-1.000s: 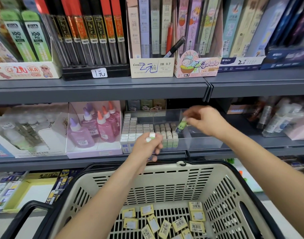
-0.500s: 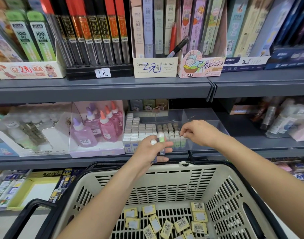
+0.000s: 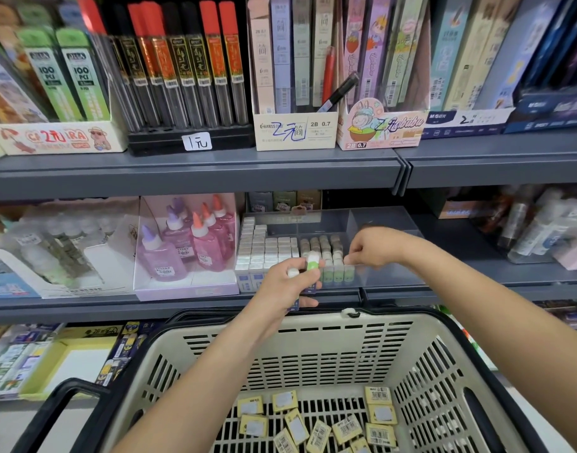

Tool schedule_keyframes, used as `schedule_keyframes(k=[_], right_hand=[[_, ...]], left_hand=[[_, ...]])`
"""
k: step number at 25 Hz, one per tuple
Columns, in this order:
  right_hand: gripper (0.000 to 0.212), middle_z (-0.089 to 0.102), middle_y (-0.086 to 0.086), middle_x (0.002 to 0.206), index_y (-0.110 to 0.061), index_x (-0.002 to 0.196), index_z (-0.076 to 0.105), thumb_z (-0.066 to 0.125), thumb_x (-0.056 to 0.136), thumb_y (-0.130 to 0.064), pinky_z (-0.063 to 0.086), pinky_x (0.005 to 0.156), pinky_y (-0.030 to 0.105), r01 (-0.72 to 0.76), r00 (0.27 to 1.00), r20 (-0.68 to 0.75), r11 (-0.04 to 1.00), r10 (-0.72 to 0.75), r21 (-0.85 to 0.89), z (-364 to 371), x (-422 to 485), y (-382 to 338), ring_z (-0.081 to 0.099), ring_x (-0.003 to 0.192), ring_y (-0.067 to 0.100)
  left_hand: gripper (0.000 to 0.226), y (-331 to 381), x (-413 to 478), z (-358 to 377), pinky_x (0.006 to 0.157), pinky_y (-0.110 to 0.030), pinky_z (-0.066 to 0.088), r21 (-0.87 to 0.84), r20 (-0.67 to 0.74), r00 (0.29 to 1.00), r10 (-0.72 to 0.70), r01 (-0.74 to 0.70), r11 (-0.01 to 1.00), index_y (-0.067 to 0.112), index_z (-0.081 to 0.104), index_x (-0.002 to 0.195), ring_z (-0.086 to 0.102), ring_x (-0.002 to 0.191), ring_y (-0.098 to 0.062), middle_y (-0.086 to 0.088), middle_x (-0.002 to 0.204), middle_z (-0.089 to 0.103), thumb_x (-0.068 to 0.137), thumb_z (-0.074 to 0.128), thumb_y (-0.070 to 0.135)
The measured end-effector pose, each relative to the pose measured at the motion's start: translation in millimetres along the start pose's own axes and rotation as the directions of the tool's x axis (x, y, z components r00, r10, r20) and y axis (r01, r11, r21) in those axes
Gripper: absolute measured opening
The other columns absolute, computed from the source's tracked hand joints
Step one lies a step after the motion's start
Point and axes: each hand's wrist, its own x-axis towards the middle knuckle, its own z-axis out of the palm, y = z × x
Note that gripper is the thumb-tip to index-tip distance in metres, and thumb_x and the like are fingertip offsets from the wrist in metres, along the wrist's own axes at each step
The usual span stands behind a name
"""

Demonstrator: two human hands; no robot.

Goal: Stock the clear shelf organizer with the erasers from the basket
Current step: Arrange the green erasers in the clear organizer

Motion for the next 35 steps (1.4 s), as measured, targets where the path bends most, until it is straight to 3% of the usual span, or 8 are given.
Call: schedule_keyframes(k=[7, 10, 16, 22, 25, 28, 32, 35], right_hand=[[0.034, 0.052, -0.004, 0.061, -0.026, 0.058, 0.06, 0.054, 0.089, -0.036, 0.038, 0.058, 0.025, -0.031, 0.998, 0.054, 0.99, 0.024, 0.135, -5.5, -4.2, 3.7, 0.045, 0.059, 0.015], [0.023, 0.065, 0.003, 0.076, -0.02, 0.077, 0.07, 0.051, 0.09, -0.026, 0.046, 0.066, 0.028, -0.047, 0.997, 0.075, 0.987, 0.036, 0.152, -4.3, -3.4, 2.5, 0.05, 0.066, 0.017], [0.034, 0.048, -0.005, 0.042, -0.014, 0.071, 0.063, 0.045, 0.095, -0.03, 0.03, 0.032, 0.01, -0.05, 0.998, 0.035, 0.992, 0.047, 0.117, -1.4, -3.4, -5.3, 0.038, 0.037, 0.009], [0.029, 0.046, -0.009, 0.032, -0.01, 0.072, 0.059, 0.046, 0.092, -0.025, 0.026, 0.029, 0.01, -0.089, 0.996, 0.039, 0.985, 0.084, 0.151, -0.8, 0.1, -3.9, 0.036, 0.039, 0.012], [0.032, 0.063, 0.0, 0.061, -0.005, 0.092, 0.067, 0.042, 0.093, -0.024, 0.039, 0.041, 0.012, -0.051, 0.998, 0.046, 0.996, 0.047, 0.078, 2.1, 0.3, -6.7, 0.046, 0.043, 0.01], [0.025, 0.071, -0.001, 0.086, -0.021, 0.092, 0.07, 0.048, 0.09, -0.034, 0.05, 0.069, 0.026, -0.053, 0.983, -0.175, 0.999, 0.052, -0.004, 6.9, -3.4, -7.5, 0.062, 0.068, 0.012], [0.025, 0.071, -0.007, 0.075, -0.021, 0.079, 0.071, 0.055, 0.09, -0.036, 0.046, 0.054, 0.021, 0.191, 0.955, -0.289, 0.888, -0.07, 0.419, 0.6, -18.9, -8.6, 0.053, 0.046, 0.0], [0.011, 0.067, -0.013, 0.064, -0.02, 0.084, 0.072, 0.063, 0.086, -0.026, 0.043, 0.053, 0.012, 0.272, 0.946, -0.278, 0.874, -0.166, 0.404, 0.3, -28.6, -9.6, 0.053, 0.043, -0.001]], left_hand=[[0.012, -1.3, 1.3, 0.3, 0.056, -0.021, 0.052, -0.007, 0.005, 1.0, 0.006, -0.006, 1.0, 0.019, 0.068, 0.094, 0.063, 0.08, -0.01, -0.004, 0.091, 0.065, 0.088, 0.061, 0.012], [0.011, -1.9, 2.5, 3.2, 0.057, -0.02, 0.052, -0.031, 0.006, 1.0, 0.017, -0.017, 0.999, 0.018, 0.068, 0.092, 0.066, 0.078, -0.01, -0.004, 0.089, 0.066, 0.087, 0.062, 0.01], [0.011, -3.5, 2.7, 5.9, 0.058, -0.021, 0.053, -0.031, 0.01, 1.0, 0.016, -0.016, 0.999, 0.018, 0.068, 0.092, 0.066, 0.077, -0.01, -0.003, 0.083, 0.067, 0.087, 0.062, 0.01], [0.011, -0.6, 1.8, 5.4, 0.059, -0.021, 0.053, -0.024, 0.004, 1.0, 0.02, -0.02, 1.0, 0.019, 0.068, 0.091, 0.068, 0.079, -0.01, -0.002, 0.085, 0.069, 0.087, 0.063, 0.01], [0.011, 1.9, 2.0, 8.2, 0.06, -0.019, 0.053, -0.024, 0.007, 1.0, 0.025, -0.025, 0.999, 0.017, 0.068, 0.089, 0.067, 0.077, -0.009, -0.003, 0.083, 0.069, 0.086, 0.063, 0.008], [0.01, 1.5, 1.4, 10.4, 0.059, -0.019, 0.053, -0.018, -0.008, 0.999, 0.031, -0.031, 0.999, 0.016, 0.068, 0.087, 0.067, 0.076, -0.01, -0.002, 0.08, 0.068, 0.086, 0.064, 0.006], [0.007, 3.0, 5.1, 15.8, 0.059, -0.02, 0.054, 0.03, -0.022, 1.0, 0.022, -0.021, 0.999, 0.014, 0.065, 0.086, 0.065, 0.077, -0.014, -0.004, 0.079, 0.066, 0.085, 0.065, 0.006], [0.013, 6.2, 7.0, 24.0, 0.059, -0.019, 0.053, 0.117, -0.002, 1.0, 0.029, -0.029, 0.993, 0.01, 0.065, 0.098, 0.062, 0.076, -0.011, -0.006, 0.088, 0.065, 0.087, 0.064, 0.017]])
